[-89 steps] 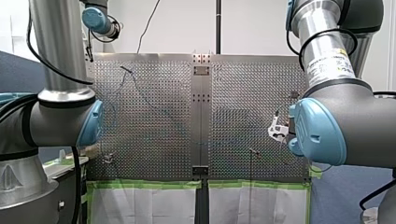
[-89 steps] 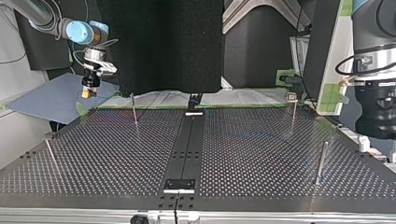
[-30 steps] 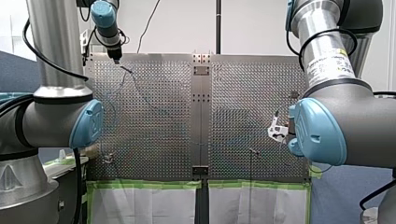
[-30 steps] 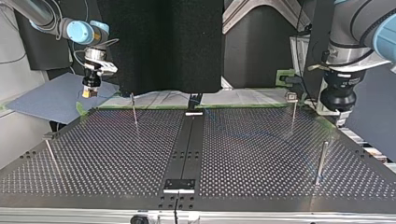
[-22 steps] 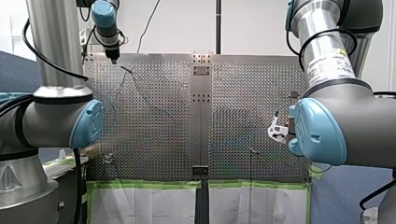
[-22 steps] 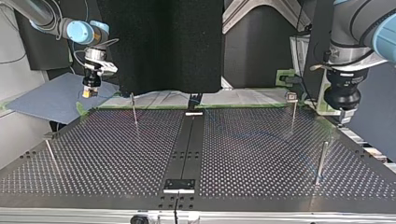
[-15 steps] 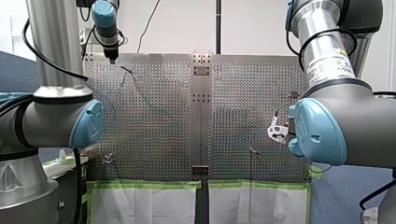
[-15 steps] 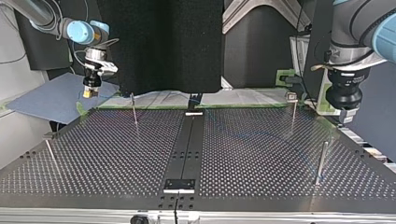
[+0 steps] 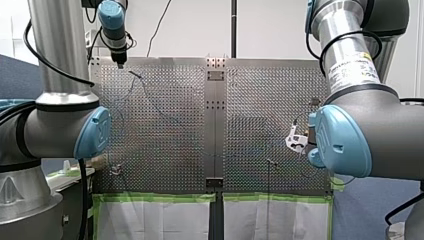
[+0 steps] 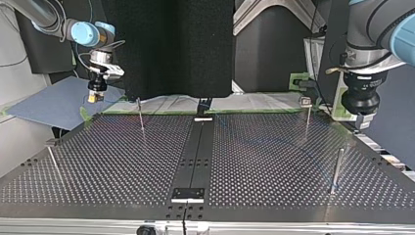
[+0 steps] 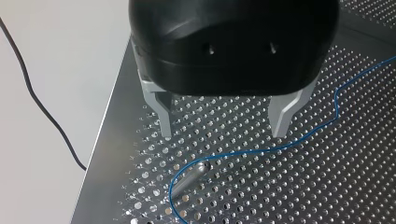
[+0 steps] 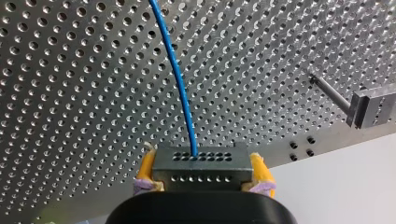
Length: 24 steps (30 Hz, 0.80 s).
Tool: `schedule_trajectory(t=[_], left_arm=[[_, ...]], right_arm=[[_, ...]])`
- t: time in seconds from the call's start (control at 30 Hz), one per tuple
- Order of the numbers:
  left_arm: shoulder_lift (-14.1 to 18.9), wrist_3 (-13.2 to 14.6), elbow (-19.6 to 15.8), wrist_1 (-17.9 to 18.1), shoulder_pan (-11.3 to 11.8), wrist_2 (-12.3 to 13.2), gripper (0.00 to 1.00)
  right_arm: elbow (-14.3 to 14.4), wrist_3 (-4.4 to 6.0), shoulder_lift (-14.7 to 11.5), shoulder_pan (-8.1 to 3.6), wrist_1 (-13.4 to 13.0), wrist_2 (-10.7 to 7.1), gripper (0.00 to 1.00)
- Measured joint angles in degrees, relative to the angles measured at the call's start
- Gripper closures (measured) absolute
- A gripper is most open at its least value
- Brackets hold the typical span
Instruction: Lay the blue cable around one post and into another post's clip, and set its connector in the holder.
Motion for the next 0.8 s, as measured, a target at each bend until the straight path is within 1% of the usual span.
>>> schedule_trajectory(t=[0.8], left_arm=[[0.3,0.1,0.0,0.7,-0.3,0.0,0.01]], right_arm=[[0.0,-0.11,0.2,0.01,0.2,0.03,1.00]])
